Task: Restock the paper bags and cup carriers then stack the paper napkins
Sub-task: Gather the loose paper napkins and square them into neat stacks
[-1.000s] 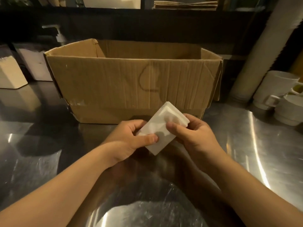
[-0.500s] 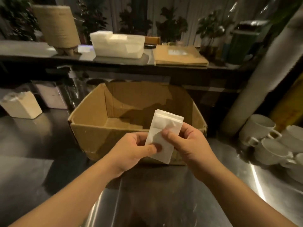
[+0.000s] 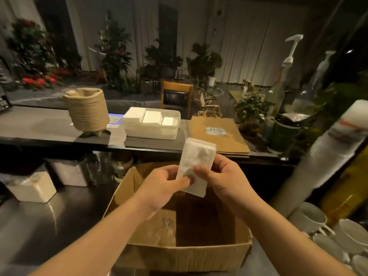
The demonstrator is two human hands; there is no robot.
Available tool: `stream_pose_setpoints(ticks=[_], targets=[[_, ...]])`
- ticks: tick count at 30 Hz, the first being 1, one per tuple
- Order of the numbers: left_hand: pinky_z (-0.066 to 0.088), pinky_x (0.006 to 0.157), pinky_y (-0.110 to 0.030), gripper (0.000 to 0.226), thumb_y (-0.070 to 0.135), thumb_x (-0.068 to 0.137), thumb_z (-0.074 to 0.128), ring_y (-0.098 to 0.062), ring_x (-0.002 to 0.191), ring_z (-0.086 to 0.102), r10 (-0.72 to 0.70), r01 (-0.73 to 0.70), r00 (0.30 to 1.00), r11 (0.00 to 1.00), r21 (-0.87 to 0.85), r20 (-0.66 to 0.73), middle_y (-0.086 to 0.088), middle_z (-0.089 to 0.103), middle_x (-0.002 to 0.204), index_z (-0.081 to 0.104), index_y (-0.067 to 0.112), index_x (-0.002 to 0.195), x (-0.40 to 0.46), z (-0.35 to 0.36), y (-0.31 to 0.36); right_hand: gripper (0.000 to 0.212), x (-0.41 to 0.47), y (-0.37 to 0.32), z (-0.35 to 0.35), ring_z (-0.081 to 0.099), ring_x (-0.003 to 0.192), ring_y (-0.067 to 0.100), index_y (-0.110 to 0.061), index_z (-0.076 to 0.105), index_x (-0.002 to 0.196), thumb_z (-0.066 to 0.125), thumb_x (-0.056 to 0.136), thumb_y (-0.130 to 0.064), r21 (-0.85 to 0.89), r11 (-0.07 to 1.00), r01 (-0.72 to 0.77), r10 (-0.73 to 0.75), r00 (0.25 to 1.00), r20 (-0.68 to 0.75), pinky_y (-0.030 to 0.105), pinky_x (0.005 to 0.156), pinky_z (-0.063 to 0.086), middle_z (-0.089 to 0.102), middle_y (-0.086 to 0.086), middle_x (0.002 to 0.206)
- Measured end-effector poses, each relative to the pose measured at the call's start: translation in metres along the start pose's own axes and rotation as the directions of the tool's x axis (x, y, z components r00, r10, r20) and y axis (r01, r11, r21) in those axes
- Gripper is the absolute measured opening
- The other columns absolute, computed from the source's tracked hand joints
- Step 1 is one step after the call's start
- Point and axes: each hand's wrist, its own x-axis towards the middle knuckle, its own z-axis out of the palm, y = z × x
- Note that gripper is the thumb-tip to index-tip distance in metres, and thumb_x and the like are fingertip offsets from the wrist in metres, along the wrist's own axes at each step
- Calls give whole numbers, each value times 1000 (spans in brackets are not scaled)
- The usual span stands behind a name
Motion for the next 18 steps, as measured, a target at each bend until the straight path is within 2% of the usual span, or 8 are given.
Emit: stream_pose_setpoints(ticks=[4, 8, 12, 15, 18], targets=[[57, 98, -38, 41, 47, 79, 73, -13, 106, 73, 12, -12, 1000, 1000, 7, -3, 10, 79, 107, 72, 28, 116, 20, -25, 20, 34, 31, -20, 7, 70, 106, 11, -32, 64, 122, 76, 90, -33, 62, 997, -44, 41, 998, 46, 43, 96, 59, 74, -12, 113], [55, 90, -30, 27, 44, 89, 71, -8, 100, 73, -4, 4, 1000, 1000, 23, -30, 15, 78, 102, 71, 31, 114, 39, -44, 29, 35, 60, -32, 18, 70, 109, 15, -31, 64, 125, 74, 92, -30, 71, 995, -69, 66, 997, 42, 46, 95, 59, 73, -9, 117], [49, 84, -27, 19, 40, 100, 65, -15, 110, 66, -49, 49, 997, 999, 4, -59, 11, 77, 107, 74, 30, 113, 67, -68, 35, 25, 95, -44, 33, 70, 108, 15, -32, 64, 121, 68, 96, -27, 84, 992, -97, 92, 994, 62, 43, 93, 60, 72, -8, 118], [54, 94, -34, 18, 41, 100, 65, -16, 112, 64, -80, 83, 994, 996, 35, -67, 10, 74, 112, 72, 30, 113, 94, -87, 44, 14, 126, -51, 42, 72, 102, 17, -31, 64, 112, 64, 99, -26, 91, 987, -133, 129, 990, 51, 41, 86, 63, 74, -6, 112], [55, 100, -39, 19, 43, 98, 68, -17, 108, 66, -102, 110, 990, 991, 70, -101, 10, 74, 109, 71, 32, 112, 126, -104, 49, 14, 162, -52, 50, 74, 97, 19, -22, 65, 113, 61, 101, -29, 40, 981, -190, 190, 982, -10, 41, 85, 63, 75, 1, 110]])
